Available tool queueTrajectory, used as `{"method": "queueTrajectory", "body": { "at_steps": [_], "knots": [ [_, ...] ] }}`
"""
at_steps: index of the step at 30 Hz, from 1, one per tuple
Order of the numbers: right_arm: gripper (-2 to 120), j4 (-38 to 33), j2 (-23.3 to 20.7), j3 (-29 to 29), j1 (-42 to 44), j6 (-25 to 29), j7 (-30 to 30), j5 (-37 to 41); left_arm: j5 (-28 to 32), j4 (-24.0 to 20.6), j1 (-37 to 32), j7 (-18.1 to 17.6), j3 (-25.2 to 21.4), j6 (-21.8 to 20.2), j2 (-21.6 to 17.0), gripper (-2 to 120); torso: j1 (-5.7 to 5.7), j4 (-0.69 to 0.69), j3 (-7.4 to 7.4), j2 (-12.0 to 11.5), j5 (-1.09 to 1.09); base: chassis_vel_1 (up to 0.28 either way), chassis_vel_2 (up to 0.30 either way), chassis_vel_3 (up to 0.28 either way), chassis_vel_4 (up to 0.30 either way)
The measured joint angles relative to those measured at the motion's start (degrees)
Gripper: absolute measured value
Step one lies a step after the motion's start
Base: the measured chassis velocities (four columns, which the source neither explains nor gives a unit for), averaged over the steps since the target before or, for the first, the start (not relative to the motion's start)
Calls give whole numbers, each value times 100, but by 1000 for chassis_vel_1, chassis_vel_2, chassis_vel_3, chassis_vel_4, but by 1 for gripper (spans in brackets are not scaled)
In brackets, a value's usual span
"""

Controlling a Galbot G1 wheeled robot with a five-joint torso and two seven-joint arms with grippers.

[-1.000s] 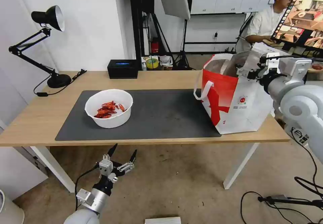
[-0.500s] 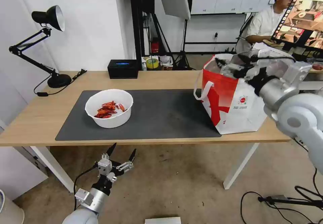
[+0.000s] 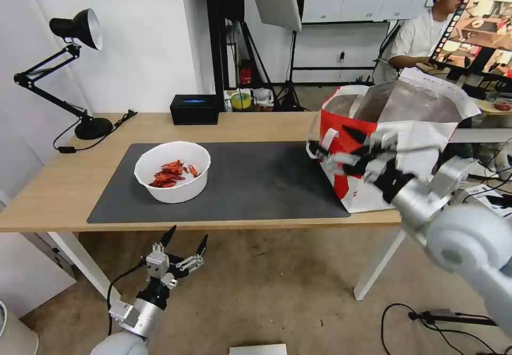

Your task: Pick up the trash from the table and place it into the takeout bag.

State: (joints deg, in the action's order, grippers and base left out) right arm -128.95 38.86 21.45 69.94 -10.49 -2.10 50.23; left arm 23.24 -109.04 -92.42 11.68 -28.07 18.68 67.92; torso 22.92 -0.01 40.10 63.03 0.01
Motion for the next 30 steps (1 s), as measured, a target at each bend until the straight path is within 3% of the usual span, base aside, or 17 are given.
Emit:
{"method": "queueTrajectory", "body": {
  "at_steps": [14, 21, 30],
  "knots": [
    [100, 404, 1049, -47, 2078, 920, -340, -1739, 21, 72, 39, 12, 23, 21, -39, 100, 0, 0, 0, 0, -2, 0, 0, 0, 0],
    [100, 662, 1310, -193, 2315, 1103, -528, -2056, 18, 92, 52, 14, 73, 26, -7, 100, -1, 1, 0, 0, -1, 0, 0, 0, 0],
    [100, 872, 1343, -249, 2167, 1148, -544, -2076, -21, 69, -27, 16, 45, 39, 24, 100, 0, 1, 0, 0, -1, 0, 0, 0, 0]
  ]
}}
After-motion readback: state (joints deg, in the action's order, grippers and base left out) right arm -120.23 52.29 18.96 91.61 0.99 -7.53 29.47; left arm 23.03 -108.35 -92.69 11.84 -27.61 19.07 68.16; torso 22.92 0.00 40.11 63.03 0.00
